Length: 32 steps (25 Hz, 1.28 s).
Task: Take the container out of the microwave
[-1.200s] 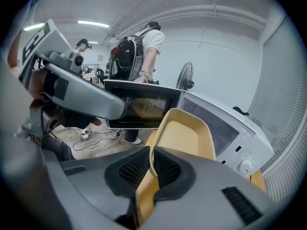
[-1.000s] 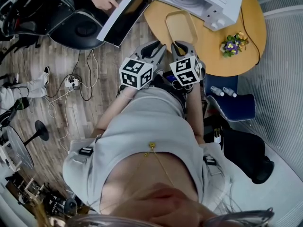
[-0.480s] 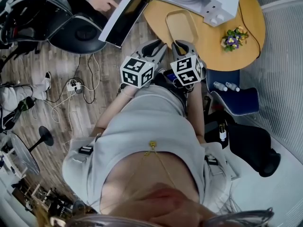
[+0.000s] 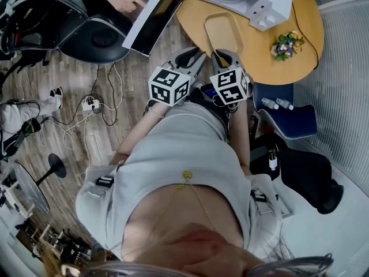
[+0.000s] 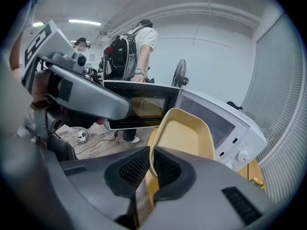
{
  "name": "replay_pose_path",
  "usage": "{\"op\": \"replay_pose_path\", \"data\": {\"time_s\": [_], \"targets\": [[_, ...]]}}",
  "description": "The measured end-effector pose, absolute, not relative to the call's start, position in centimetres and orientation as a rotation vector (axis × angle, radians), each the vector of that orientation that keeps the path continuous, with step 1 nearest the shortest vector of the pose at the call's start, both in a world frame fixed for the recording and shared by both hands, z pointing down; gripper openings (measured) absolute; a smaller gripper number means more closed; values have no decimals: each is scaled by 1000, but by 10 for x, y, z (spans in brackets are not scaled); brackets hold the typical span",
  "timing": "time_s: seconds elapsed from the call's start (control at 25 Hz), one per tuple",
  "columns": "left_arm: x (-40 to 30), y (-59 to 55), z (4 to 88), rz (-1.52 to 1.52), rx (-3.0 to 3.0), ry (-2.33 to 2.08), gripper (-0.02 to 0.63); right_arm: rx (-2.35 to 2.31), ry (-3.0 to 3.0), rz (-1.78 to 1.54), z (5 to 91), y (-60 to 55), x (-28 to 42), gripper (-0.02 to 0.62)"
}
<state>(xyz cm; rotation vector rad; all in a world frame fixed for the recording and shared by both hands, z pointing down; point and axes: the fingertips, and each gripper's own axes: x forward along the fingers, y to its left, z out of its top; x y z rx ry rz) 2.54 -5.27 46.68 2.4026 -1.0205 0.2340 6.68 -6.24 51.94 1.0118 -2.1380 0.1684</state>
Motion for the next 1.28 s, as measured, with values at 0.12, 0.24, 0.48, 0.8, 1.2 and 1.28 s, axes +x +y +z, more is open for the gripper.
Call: {"op": "replay_pose_path", "data": {"time_s": [0.12,0.24,0.48,0.8,1.2,1.28], "targets": [[24,-53,467,234,2402,-1020,112,1011,-2135,178,520,-62,66,35],[26,-54,467,237,2401,-1018,112,1005,-2132,175,521,-63,67,35],[27,-56,468,238,2399,-1018,112,1002,-2130,174,521,-64,68,35],[28,-61,469,238,2397,-1021,112,1000,-2124,172,520,-66,70,35],[30,-67,472,246,2390,-1022,112,981,-2121,179,525,-71,70,35],[30,-69,473,247,2388,-1024,112,975,-2122,180,526,-72,70,35]]}}
